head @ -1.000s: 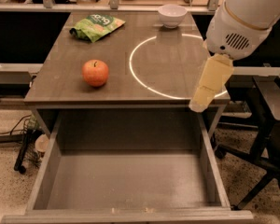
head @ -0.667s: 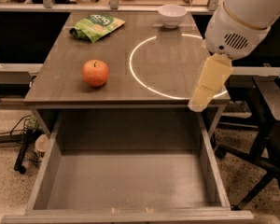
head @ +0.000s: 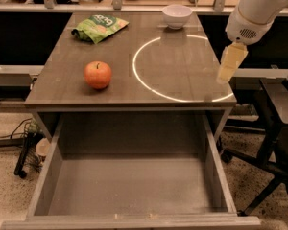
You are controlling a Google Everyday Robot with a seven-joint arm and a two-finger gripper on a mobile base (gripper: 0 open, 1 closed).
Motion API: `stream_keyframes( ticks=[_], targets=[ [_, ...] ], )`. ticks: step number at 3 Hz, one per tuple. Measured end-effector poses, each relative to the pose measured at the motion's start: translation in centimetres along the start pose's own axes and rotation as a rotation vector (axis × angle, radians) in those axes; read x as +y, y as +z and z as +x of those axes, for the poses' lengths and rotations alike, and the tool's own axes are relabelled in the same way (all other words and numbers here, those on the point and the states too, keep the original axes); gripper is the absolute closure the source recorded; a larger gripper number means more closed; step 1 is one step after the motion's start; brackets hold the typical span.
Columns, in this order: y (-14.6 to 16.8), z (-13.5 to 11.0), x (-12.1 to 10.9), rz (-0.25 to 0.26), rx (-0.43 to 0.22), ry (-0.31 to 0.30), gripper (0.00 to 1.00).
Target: Close top drawer
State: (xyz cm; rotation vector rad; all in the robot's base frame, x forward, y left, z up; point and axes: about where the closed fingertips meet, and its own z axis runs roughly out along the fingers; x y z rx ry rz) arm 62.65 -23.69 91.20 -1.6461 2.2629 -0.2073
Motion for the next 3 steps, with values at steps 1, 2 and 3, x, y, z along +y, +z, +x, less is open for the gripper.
stream_keyframes(
  ticks=[1, 2, 3],
  targets=[
    [0.8, -0.1, -0.5, -0.005, -0.003, -0.039, 0.0],
    [0.8, -0.1, -0.4, -0.005, -0.003, -0.032, 0.0],
    [-2.1, 1.9, -0.8, -0.009, 0.014, -0.006, 0.0]
  ],
)
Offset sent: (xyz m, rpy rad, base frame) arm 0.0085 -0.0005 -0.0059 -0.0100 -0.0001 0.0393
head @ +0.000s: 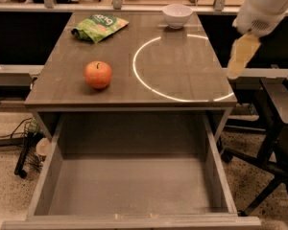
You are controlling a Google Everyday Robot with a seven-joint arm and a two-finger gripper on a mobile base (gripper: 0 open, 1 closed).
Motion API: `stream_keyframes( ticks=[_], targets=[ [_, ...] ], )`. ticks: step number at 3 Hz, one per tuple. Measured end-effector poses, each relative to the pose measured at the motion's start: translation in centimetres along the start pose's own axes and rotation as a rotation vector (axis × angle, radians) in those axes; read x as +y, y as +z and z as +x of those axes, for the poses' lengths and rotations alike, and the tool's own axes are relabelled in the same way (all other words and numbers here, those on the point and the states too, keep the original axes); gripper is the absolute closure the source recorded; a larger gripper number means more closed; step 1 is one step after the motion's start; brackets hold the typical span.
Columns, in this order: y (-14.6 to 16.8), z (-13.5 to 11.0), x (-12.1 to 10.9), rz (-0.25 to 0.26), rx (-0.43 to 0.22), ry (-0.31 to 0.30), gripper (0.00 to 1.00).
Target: Close top drawer
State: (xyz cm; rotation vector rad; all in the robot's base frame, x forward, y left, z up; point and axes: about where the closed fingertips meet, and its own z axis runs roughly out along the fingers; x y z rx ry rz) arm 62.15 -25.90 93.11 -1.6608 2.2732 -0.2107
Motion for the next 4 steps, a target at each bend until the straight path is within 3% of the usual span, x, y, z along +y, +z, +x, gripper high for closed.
stream_keyframes(
  ticks=[1, 2, 3, 4],
  targets=[
    [-4.1, 2.7, -0.1, 0.001, 0.019, 0.03, 0.0],
    [-7.8, 6.0, 1.4, 0.0, 0.046, 0.04, 0.0],
    [-11.0, 8.9, 4.6, 0.017, 0.041, 0.064, 0.0],
    [-10.4, 8.3, 3.8, 0.029, 0.035, 0.058, 0.0]
  ],
)
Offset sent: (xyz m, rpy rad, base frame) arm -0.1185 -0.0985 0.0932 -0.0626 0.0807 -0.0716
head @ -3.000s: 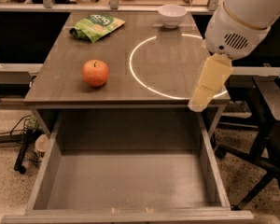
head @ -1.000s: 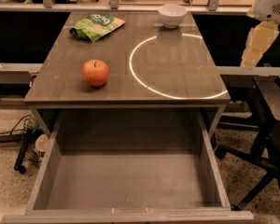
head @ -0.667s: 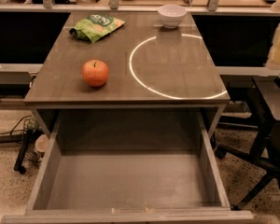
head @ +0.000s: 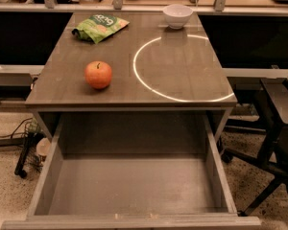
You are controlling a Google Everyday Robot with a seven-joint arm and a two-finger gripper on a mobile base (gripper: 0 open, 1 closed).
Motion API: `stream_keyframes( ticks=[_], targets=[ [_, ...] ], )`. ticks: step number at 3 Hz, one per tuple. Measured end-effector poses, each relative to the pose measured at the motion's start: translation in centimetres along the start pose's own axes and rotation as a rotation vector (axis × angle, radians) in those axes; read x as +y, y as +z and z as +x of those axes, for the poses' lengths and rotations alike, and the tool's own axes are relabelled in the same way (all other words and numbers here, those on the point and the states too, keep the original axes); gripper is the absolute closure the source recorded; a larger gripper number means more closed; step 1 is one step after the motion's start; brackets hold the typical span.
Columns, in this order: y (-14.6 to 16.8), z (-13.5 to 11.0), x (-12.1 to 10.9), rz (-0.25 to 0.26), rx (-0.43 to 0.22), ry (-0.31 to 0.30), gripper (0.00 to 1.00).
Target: Close top drawer
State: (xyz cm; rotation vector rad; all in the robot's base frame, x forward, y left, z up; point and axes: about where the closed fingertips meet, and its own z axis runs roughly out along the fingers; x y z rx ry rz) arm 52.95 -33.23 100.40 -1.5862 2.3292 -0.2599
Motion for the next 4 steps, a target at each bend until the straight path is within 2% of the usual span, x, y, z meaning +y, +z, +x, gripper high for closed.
stream_keyframes(
  ticks=[1, 2, 3, 4],
  targets=[
    [0.5, -0.2, 0.8, -0.023, -0.008, -0.032, 0.0],
    [-0.8, 1.2, 6.0, -0.066, -0.064, -0.115, 0.0],
    [-0.9, 3.6, 13.0, -0.083, -0.099, -0.189, 0.0],
    [2.3, 5.4, 18.6, -0.134, -0.12, -0.248, 0.0]
  ],
)
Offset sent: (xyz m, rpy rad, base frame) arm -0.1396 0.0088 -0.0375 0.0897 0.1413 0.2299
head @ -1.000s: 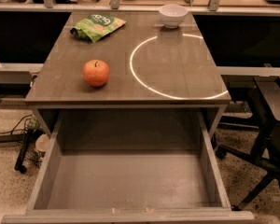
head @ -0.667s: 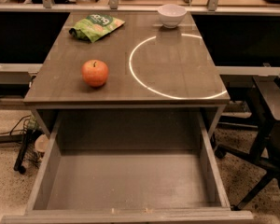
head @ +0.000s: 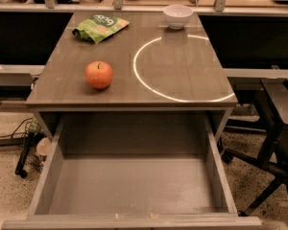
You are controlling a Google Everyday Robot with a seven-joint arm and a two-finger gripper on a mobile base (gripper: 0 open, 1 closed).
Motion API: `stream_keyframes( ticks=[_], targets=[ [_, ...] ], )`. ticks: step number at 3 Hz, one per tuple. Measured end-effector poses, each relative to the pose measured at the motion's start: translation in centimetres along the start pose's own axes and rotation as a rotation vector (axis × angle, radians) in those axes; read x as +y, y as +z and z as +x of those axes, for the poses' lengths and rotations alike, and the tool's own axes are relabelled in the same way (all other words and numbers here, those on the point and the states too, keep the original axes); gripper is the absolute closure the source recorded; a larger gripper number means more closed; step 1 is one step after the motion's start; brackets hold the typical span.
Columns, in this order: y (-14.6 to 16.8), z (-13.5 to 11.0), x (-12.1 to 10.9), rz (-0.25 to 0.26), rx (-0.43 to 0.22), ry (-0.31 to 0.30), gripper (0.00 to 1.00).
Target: Close top drawer
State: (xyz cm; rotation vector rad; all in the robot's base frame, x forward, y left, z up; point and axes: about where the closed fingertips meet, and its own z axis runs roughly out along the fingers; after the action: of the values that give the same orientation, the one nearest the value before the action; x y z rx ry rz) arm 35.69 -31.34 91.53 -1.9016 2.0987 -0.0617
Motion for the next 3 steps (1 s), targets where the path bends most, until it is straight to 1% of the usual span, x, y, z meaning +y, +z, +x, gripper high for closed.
stream_keyframes(
  ticks=[1, 2, 3],
  targets=[
    [5.0, -0.4, 3.0, -0.071, -0.019, -0.042, 0.0],
    [5.9, -0.3, 3.8, -0.094, -0.019, -0.04, 0.0],
    [7.1, -2.1, 3.9, -0.063, -0.071, -0.043, 0.0]
  ],
)
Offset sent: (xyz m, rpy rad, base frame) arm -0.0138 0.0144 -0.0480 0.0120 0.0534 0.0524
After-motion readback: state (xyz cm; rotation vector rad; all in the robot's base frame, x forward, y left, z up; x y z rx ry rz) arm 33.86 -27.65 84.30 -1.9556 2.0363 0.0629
